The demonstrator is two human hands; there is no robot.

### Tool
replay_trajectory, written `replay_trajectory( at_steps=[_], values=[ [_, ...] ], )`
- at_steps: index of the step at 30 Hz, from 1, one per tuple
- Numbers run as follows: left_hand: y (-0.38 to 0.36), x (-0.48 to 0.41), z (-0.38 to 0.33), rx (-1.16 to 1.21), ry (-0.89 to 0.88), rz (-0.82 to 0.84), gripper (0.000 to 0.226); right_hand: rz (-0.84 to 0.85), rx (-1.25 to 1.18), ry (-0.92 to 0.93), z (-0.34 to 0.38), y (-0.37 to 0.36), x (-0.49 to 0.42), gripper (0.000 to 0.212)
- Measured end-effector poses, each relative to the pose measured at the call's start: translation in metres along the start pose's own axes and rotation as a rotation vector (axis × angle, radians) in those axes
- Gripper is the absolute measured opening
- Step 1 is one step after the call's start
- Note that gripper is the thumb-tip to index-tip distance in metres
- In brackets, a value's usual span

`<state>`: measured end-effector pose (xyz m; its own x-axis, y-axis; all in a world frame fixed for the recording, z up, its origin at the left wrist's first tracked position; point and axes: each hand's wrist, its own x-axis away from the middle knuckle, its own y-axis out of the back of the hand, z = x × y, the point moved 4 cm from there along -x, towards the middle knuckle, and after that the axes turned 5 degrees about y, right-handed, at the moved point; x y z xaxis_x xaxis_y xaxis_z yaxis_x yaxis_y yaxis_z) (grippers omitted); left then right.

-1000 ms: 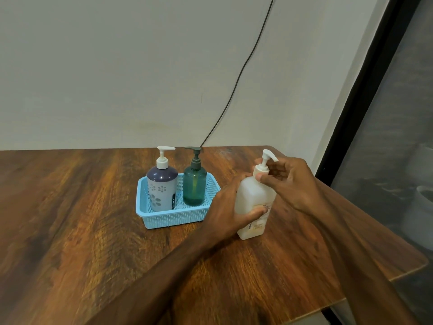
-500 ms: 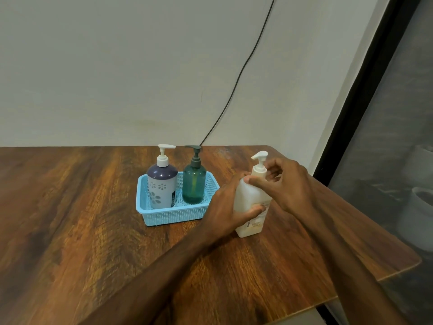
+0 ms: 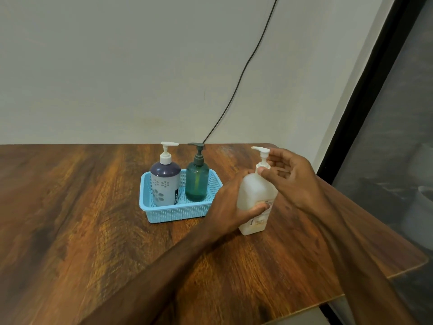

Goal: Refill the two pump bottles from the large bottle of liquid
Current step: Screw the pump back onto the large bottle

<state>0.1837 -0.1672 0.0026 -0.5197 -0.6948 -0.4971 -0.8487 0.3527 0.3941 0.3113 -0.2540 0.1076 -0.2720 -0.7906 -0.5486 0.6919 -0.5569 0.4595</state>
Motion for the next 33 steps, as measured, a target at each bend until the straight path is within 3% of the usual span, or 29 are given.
replay_trajectory(
  at_steps=[3,8,13,15,22,28,33],
  values=[
    [0.000,0.000,0.002,-0.008,-0.005,0.003,0.079,0.019,0.047,0.026,0.001,-0.002,0.000,0.049],
    [0.001,0.001,-0.001,0.024,-0.021,0.010,0.079,-0.161,0.097,-0.033,0.001,-0.007,0.004,0.051],
    [0.002,0.000,-0.001,0.003,-0.028,-0.005,0.076,0.076,-0.085,-0.064,-0.006,-0.004,-0.001,0.053],
    [0.001,0.000,0.001,0.001,-0.029,0.003,0.075,0.098,-0.106,-0.042,-0.007,-0.001,-0.002,0.053],
    [0.002,0.001,-0.005,0.017,-0.026,-0.021,0.068,-0.265,0.124,-0.041,-0.002,-0.014,0.010,0.052],
    [0.002,0.000,-0.002,0.004,-0.022,-0.009,0.075,0.072,-0.206,-0.100,-0.010,-0.008,0.004,0.052],
    [0.000,0.000,0.001,0.011,-0.008,0.001,0.072,-0.137,0.065,-0.086,0.000,-0.014,0.005,0.056]
  ],
)
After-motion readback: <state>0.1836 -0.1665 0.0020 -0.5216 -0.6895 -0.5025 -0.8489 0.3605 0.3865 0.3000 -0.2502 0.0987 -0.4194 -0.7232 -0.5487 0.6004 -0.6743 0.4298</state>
